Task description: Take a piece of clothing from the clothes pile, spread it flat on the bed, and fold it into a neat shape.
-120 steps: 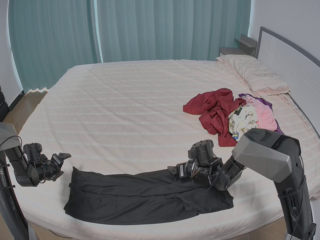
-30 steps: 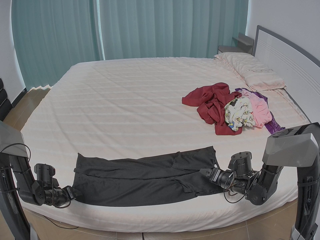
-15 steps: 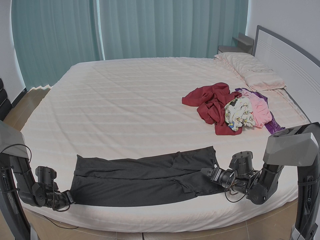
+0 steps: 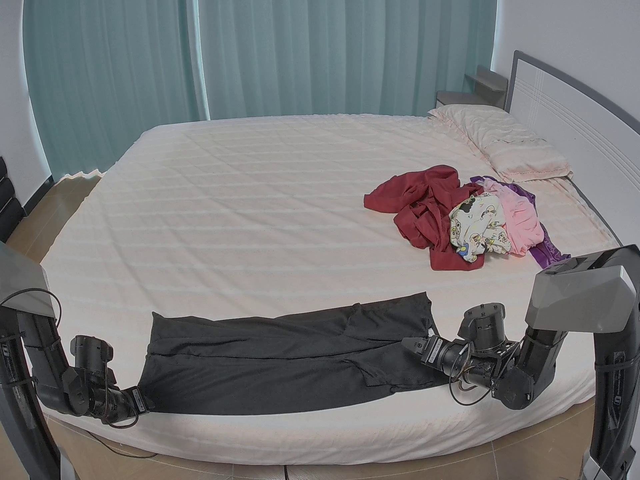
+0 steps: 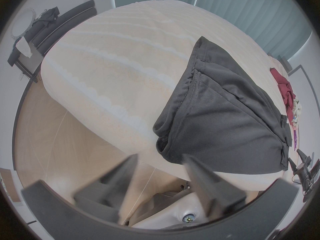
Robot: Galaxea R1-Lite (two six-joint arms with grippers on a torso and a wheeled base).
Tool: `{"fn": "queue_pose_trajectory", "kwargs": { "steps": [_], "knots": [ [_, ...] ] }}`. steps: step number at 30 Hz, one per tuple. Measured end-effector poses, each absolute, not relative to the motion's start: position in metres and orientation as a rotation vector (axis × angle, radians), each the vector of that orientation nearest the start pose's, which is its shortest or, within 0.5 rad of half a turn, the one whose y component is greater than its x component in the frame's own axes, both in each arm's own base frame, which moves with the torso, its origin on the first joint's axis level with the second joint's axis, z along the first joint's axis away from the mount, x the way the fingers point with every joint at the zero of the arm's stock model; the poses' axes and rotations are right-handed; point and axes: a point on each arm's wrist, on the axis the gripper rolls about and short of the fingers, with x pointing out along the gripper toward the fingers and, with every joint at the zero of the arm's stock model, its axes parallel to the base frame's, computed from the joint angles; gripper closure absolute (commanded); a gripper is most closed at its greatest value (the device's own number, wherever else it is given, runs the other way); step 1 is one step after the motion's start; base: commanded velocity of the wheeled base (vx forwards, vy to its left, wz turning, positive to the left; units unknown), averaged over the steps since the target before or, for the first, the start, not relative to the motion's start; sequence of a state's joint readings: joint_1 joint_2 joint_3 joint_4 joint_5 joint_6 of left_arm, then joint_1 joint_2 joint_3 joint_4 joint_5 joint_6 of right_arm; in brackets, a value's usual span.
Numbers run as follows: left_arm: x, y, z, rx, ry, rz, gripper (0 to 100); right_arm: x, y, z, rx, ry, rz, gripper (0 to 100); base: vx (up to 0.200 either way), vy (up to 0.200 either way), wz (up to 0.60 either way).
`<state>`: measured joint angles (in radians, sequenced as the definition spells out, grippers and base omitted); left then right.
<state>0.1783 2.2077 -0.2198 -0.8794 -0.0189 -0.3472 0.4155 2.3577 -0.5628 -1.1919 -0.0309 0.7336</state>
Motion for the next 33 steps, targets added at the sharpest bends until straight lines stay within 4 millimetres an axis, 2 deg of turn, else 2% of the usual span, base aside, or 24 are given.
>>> {"fn": "queue_pose_trajectory", "kwargs": {
  "steps": [9,13,18,22,26,29,33],
  "knots": [
    [0.218,0.043,-0.001,-0.438,0.951,0.31,0,0.304,0.133,-0.034,0.561,0.695,0.14,0,0.0,0.0,0.0],
    [0.236,0.046,0.018,-0.481,0.844,0.311,0,0.303,0.134,-0.034,0.559,0.697,0.142,0,0.0,0.0,0.0],
    [0.278,0.054,0.029,-0.55,0.731,0.317,0,0.302,0.134,-0.035,0.556,0.701,0.143,0,0.0,0.0,0.0],
    [0.32,0.062,0.028,-0.642,0.668,0.336,0,0.301,0.135,-0.036,0.555,0.703,0.147,0,0.0,0.0,0.0],
    [0.354,0.064,0.011,-0.755,0.659,0.376,0,0.3,0.136,-0.038,0.557,0.71,0.155,0,0.0,0.0,0.0],
    [0.368,0.061,-0.004,-0.791,0.67,0.401,0,0.299,0.137,-0.04,0.559,0.719,0.165,0,0.0,0.0,0.0],
    [0.376,0.056,-0.017,-0.774,0.681,0.426,0,0.299,0.137,-0.042,0.557,0.727,0.169,0,0.0,0.0,0.0]
  ]
}}
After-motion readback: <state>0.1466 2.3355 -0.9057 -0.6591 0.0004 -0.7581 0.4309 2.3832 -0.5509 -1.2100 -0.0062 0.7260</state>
